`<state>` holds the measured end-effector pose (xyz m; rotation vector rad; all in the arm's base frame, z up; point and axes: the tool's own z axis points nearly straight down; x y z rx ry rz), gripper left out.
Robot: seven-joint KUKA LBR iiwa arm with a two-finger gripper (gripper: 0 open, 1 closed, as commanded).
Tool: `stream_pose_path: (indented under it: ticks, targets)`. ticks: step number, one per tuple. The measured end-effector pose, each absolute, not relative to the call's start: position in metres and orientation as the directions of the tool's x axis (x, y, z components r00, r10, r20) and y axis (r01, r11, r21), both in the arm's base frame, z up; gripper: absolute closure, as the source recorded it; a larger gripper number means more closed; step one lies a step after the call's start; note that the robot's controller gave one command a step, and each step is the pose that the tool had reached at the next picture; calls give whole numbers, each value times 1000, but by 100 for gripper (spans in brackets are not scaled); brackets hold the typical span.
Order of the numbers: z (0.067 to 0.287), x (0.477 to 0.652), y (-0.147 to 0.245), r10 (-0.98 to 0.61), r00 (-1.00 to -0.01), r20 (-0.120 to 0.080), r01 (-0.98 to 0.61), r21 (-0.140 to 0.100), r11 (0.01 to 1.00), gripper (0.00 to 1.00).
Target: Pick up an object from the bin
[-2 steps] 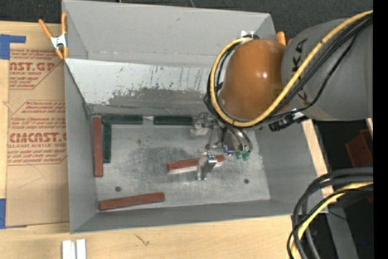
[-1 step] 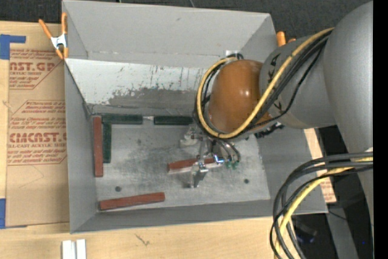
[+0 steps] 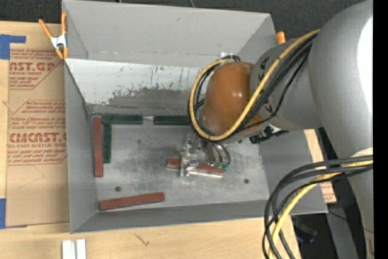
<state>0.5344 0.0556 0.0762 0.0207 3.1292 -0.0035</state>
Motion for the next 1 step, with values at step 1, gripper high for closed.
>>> stream_pose_path:
  ticks: [1]
  targets:
    - [76, 535, 55, 13, -1000, -12, 13, -2, 1000, 100]
